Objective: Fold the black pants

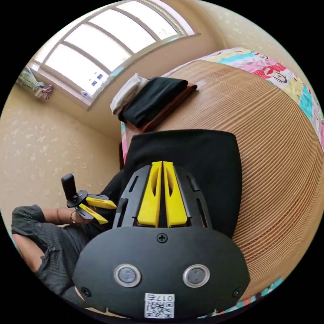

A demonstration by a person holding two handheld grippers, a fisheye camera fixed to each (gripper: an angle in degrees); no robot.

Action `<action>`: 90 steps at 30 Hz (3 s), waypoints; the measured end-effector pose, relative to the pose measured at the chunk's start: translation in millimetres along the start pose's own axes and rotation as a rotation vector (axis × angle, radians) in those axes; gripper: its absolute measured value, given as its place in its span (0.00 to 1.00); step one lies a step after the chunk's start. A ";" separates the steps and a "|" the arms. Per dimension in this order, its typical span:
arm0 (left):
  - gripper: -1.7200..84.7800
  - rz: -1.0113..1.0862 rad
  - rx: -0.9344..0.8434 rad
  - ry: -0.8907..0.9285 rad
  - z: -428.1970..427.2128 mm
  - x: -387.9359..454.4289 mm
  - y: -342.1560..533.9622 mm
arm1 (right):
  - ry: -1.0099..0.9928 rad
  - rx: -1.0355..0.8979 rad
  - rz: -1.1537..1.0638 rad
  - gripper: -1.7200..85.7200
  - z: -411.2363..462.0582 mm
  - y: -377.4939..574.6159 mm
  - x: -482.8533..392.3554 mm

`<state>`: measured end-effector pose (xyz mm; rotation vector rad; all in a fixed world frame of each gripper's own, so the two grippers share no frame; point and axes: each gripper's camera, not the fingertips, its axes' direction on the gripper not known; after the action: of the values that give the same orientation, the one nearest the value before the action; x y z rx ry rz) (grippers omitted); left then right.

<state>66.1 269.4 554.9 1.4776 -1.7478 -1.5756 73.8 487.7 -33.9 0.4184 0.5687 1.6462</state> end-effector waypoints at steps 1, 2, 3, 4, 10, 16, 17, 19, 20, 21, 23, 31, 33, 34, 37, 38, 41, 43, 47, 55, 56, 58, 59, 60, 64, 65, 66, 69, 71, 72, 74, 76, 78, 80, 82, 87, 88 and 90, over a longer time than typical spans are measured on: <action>0.13 0.020 0.018 0.005 -2.2 3.9 -1.3 | 0.131 -0.148 0.059 0.03 26.2 -8.2 1.1; 0.13 0.052 0.044 -0.019 -4.2 11.7 -5.5 | 0.174 -0.213 0.066 0.03 38.2 -10.9 1.1; 0.13 0.073 0.055 -0.058 -3.8 18.5 -13.4 | 0.198 -0.235 0.064 0.03 49.0 -14.3 -1.8; 0.13 0.084 0.059 -0.074 -3.6 21.5 -18.8 | 0.215 -0.237 0.062 0.03 52.2 -16.1 -5.1; 0.10 0.199 0.083 -0.145 -0.9 38.2 -90.7 | 0.183 -0.214 0.057 0.02 56.2 -14.1 -7.0; 0.08 0.103 -0.096 -0.217 102.4 -11.3 -60.7 | 0.105 -0.238 0.141 0.02 62.4 -13.2 11.2; 0.07 0.050 -0.020 -0.170 91.5 -17.7 -49.9 | 0.097 -0.239 0.141 0.02 63.5 -13.1 12.2; 0.03 -0.054 -0.066 -0.128 76.2 -16.7 -51.2 | 0.059 -0.217 0.136 0.02 61.2 -12.2 13.9; 0.02 -0.054 -0.090 -0.119 65.9 -8.6 -52.6 | 0.052 -0.212 0.136 0.02 60.4 -12.0 14.0; 0.01 -0.009 -0.090 -0.114 54.9 2.9 -53.5 | 0.041 -0.207 0.136 0.02 59.5 -11.8 13.6; 0.01 0.076 -0.047 -0.133 38.4 20.6 -52.4 | 0.043 -0.209 0.137 0.02 59.3 -12.9 11.6; 0.01 -0.019 -0.114 -0.248 55.4 -8.4 -49.4 | 0.401 0.003 0.125 0.02 17.0 -10.0 -20.8; 0.01 0.023 -0.110 -0.217 39.5 -7.8 -52.1 | 0.476 -0.046 0.195 0.02 18.9 -7.4 -12.9; 0.01 0.033 -0.104 -0.202 34.3 -8.0 -52.2 | 0.517 -0.169 0.245 0.02 33.1 -8.8 -1.4; 0.02 0.076 -0.061 -0.072 0.5 -12.1 -47.7 | 0.522 -0.211 0.260 0.02 42.6 -12.3 6.4; 0.02 0.095 -0.037 -0.034 -15.3 -14.1 -43.1 | 0.520 -0.211 0.266 0.02 40.1 -12.8 6.5; 0.08 0.095 0.080 -0.133 -67.7 -23.8 -30.3 | 0.506 -0.186 0.263 0.03 26.8 -7.8 9.8; 0.14 0.016 0.156 -0.226 -97.9 -39.8 -24.5 | 0.396 -0.095 0.308 0.03 0.6 3.5 23.5; 0.22 -0.222 0.206 -0.177 -135.0 -97.1 -15.7 | 0.190 0.127 0.387 0.06 -66.8 43.6 44.3; 0.21 -0.319 0.158 -0.028 -128.0 -132.7 -3.0 | -0.136 0.066 0.373 0.20 -134.1 123.3 111.7; 0.21 -0.326 0.182 -0.025 -135.0 -135.7 -2.6 | -0.193 0.046 0.370 0.20 -129.7 122.2 124.9; 0.21 -0.328 0.218 -0.026 -147.0 -139.9 -2.7 | -0.450 -0.058 0.359 0.22 -106.0 117.6 174.4; 0.20 -0.327 0.226 -0.018 -153.4 -143.5 -4.1 | -0.486 -0.054 0.350 0.22 -104.0 117.9 182.3; 0.20 -0.330 0.224 -0.002 -158.0 -148.2 -6.1 | -0.516 -0.031 0.319 0.22 -104.1 118.1 194.1; 0.20 -0.345 0.239 0.061 -168.1 -164.2 -10.6 | -0.508 -0.060 0.299 0.25 -102.0 113.4 224.2; 0.20 -0.344 0.237 0.070 -170.4 -168.0 -12.4 | -0.550 -0.072 0.288 0.26 -99.2 111.5 227.6; 0.19 -0.340 0.233 0.074 -172.9 -170.5 -14.3 | -0.667 -0.094 0.279 0.26 -90.5 106.9 235.2; 0.19 -0.333 0.221 0.086 -178.4 -174.2 -19.3 | -0.900 -0.180 0.240 0.26 -57.4 87.9 236.4; 0.19 -0.340 0.205 0.096 -180.8 -177.2 -23.1 | -0.899 -0.216 0.211 0.25 -46.3 72.2 224.2; 0.18 -0.351 0.186 0.094 -182.4 -179.7 -26.1 | -0.851 -0.258 0.169 0.23 -43.2 62.3 211.6; 0.17 -0.365 0.164 0.097 -185.0 -183.0 -29.3 | -0.758 -0.309 0.122 0.20 -41.9 52.2 193.6; 0.15 -0.376 0.141 0.095 -186.9 -185.9 -31.2 | -0.661 -0.323 0.112 0.17 -37.6 49.5 175.2; 0.12 -0.379 0.118 0.119 -195.0 -189.4 -31.7 | -0.669 -0.319 0.136 0.16 -35.6 50.5 166.2; 0.11 -0.402 0.117 0.155 -205.0 -190.6 -28.4 | -0.645 -0.296 0.116 0.15 -42.9 50.3 149.6; 0.08 -0.393 0.120 0.146 -217.0 -183.9 -24.9 | -0.639 -0.229 0.014 0.14 -65.4 41.5 114.4; 0.08 -0.234 0.281 0.107 -284.3 -144.9 -29.5 | -0.616 -0.199 -0.216 0.13 -91.7 -18.1 28.0; 0.08 -0.230 0.305 0.102 -292.8 -143.1 -31.3 | -0.603 -0.197 -0.285 0.13 -98.9 -42.5 3.5; 0.08 -0.196 0.420 0.073 -326.9 -139.6 -43.5 | -0.588 -0.179 -0.382 0.13 -112.1 -86.4 -33.5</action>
<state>403.4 231.4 669.2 1.9256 -2.0299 -1.2681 84.4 448.6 -173.6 0.5900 0.0497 1.1209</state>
